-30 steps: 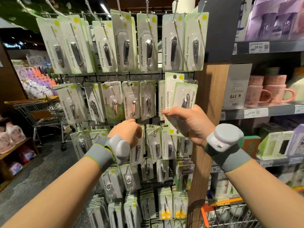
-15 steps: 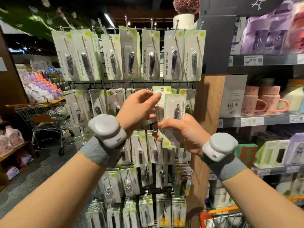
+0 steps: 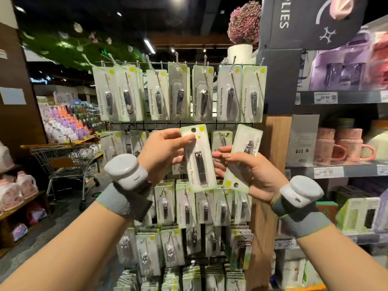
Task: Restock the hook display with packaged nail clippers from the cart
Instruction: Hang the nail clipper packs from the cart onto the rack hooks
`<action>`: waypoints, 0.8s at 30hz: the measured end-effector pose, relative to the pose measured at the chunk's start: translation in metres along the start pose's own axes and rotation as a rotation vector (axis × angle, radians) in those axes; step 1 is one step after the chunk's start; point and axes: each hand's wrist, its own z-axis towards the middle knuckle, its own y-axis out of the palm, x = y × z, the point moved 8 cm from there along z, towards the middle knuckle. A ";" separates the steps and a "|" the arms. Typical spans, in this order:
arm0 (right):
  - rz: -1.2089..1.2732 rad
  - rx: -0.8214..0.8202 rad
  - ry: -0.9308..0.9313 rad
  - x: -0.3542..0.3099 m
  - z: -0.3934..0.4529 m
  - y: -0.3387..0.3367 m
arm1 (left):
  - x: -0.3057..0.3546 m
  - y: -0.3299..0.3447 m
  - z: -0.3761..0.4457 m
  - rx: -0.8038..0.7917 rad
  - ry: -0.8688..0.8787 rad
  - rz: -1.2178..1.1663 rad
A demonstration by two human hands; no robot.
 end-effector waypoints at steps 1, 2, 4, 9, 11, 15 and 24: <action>0.017 0.002 -0.011 -0.003 -0.001 0.001 | 0.000 0.000 0.000 -0.003 -0.001 -0.005; 0.017 -0.009 -0.021 -0.004 -0.001 0.004 | -0.001 -0.001 0.000 -0.007 -0.003 0.001; -0.041 -0.032 -0.030 -0.006 -0.004 0.010 | -0.002 -0.001 -0.001 -0.011 -0.002 0.043; -0.245 -0.038 -0.056 -0.009 -0.007 0.019 | 0.003 -0.002 -0.004 -0.014 0.069 0.179; -0.198 -0.016 -0.041 -0.006 -0.008 0.016 | 0.004 -0.006 -0.005 0.007 0.104 0.238; -0.133 0.069 -0.063 -0.007 -0.013 -0.007 | -0.009 -0.015 -0.006 0.044 0.112 0.348; -0.087 0.287 0.032 0.008 -0.033 -0.070 | -0.062 0.022 0.000 -0.138 0.050 0.644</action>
